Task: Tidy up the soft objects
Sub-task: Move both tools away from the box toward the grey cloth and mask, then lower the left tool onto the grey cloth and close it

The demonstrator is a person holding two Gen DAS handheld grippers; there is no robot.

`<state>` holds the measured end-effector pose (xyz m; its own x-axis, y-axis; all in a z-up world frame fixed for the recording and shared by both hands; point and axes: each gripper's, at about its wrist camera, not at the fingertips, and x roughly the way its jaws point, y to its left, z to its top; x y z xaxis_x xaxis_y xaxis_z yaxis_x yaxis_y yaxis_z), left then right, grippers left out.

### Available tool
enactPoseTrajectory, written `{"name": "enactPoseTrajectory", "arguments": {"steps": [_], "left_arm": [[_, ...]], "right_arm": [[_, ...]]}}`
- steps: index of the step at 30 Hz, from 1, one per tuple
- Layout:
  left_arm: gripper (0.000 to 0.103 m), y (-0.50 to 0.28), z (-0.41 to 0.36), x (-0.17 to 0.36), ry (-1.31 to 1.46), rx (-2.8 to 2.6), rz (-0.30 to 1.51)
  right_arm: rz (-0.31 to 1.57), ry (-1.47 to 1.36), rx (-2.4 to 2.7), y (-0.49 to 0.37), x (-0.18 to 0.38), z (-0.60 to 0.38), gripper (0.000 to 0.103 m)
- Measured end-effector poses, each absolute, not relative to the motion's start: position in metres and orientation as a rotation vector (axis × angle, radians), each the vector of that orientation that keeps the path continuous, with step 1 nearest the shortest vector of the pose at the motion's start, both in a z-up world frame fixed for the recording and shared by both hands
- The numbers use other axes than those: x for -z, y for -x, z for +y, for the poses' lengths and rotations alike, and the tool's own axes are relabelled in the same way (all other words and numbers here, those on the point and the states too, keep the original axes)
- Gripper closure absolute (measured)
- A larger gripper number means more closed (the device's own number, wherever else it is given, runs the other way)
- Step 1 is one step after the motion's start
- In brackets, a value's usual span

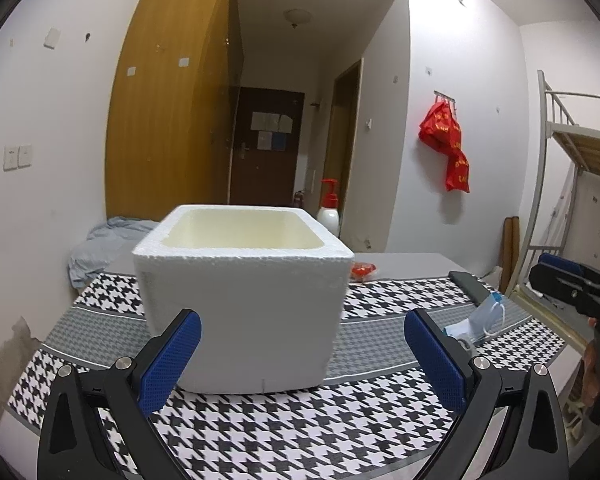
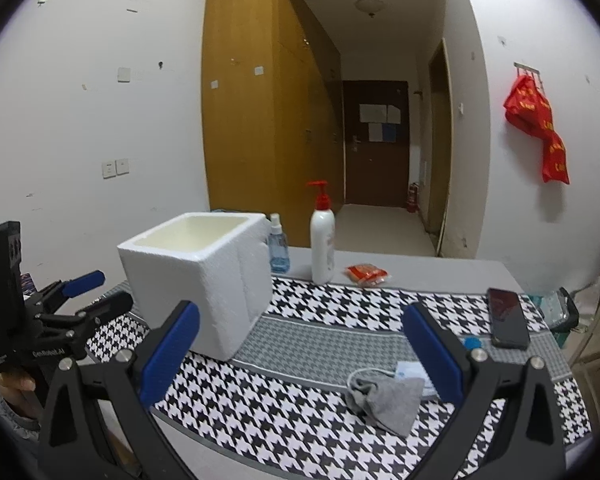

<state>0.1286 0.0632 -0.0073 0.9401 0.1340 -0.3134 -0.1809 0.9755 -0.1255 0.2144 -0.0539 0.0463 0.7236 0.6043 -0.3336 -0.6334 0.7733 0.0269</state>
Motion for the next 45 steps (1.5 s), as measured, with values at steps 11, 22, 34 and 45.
{"name": "enactPoseTrajectory", "arguments": {"steps": [11,22,34,45], "left_arm": [[0.001,-0.140,0.043,0.017,0.143,-0.127,0.333],[0.001,-0.164,0.014,0.021,0.105,-0.040,0.383],[0.001,-0.189,-0.019,0.027,0.060,0.052,0.436],[0.001,-0.213,-0.056,0.037,0.021,0.141,0.485]], "right_arm": [[0.394,0.066,-0.655,-0.224,-0.023,-0.077,0.000],[0.425,0.083,-0.598,-0.231,-0.011,-0.101,0.000],[0.464,0.073,-0.481,-0.241,0.006,-0.142,0.000],[0.502,0.026,-0.450,-0.255,0.024,-0.171,0.000]]}}
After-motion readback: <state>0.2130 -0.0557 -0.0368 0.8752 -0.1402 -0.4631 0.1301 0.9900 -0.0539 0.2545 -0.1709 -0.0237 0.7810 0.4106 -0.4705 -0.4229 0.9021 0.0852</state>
